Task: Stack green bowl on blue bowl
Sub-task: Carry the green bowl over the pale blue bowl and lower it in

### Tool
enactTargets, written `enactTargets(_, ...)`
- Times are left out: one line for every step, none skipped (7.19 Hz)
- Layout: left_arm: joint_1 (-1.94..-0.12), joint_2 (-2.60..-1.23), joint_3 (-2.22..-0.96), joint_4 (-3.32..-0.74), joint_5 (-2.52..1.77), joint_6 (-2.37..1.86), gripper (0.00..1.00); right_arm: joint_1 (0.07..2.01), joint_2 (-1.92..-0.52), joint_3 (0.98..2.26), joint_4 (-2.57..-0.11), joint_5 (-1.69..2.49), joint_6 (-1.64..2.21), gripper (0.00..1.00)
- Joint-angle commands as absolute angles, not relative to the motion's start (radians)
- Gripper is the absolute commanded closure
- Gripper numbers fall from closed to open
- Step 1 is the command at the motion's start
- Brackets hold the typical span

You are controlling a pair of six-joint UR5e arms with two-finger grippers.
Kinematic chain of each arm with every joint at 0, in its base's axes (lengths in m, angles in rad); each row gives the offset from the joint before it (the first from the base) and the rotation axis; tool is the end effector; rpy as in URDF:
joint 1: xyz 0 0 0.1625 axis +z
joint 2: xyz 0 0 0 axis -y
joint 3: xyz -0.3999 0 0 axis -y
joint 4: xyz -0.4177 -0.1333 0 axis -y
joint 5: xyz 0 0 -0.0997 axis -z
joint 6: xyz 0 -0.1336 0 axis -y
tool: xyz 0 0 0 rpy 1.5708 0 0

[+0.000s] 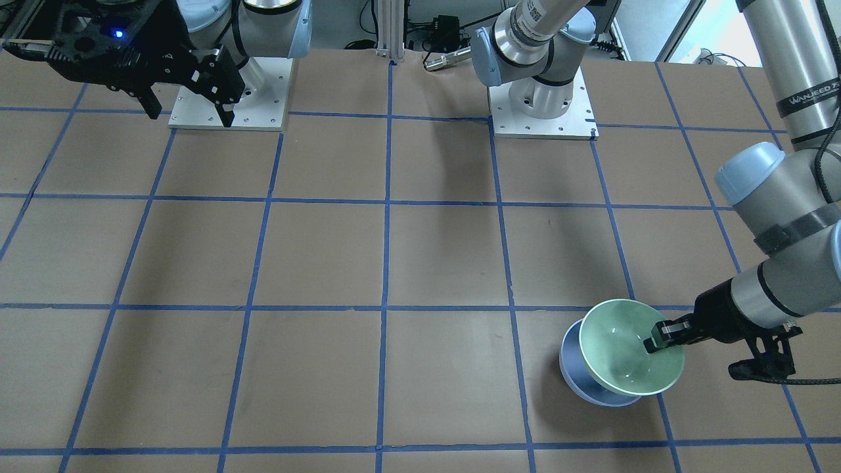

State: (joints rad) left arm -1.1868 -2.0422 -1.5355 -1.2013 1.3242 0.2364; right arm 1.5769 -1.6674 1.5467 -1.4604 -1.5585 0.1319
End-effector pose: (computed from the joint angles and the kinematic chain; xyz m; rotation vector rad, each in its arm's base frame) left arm 0.0901 -0.6658 0.2064 0.2247 -2.8778 0.0176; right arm 0.1379 -0.4763 0.4783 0.1966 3.1224 -0.0148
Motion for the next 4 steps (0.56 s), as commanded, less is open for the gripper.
enactTargets(-1.189,-2.043,-1.551,-1.200,1.324,0.230,1.00,1.577,-1.667,1.546,-1.459,-1.559,0.132,0.00)
enactTargets(-1.189,-2.043,-1.554,-1.200,1.324,0.236,1.00,1.577,-1.667,1.548,-1.459,-1.559,0.132,0.00)
enactTargets(-1.187,-2.045,-1.558,-1.200,1.324,0.239,0.97,1.577,-1.667,1.548,-1.459,-1.559,0.132,0.00)
enactTargets(-1.187,-2.045,-1.563,-1.200,1.325,0.239,0.38,1.577,-1.667,1.548,-1.460,-1.559,0.132,0.00)
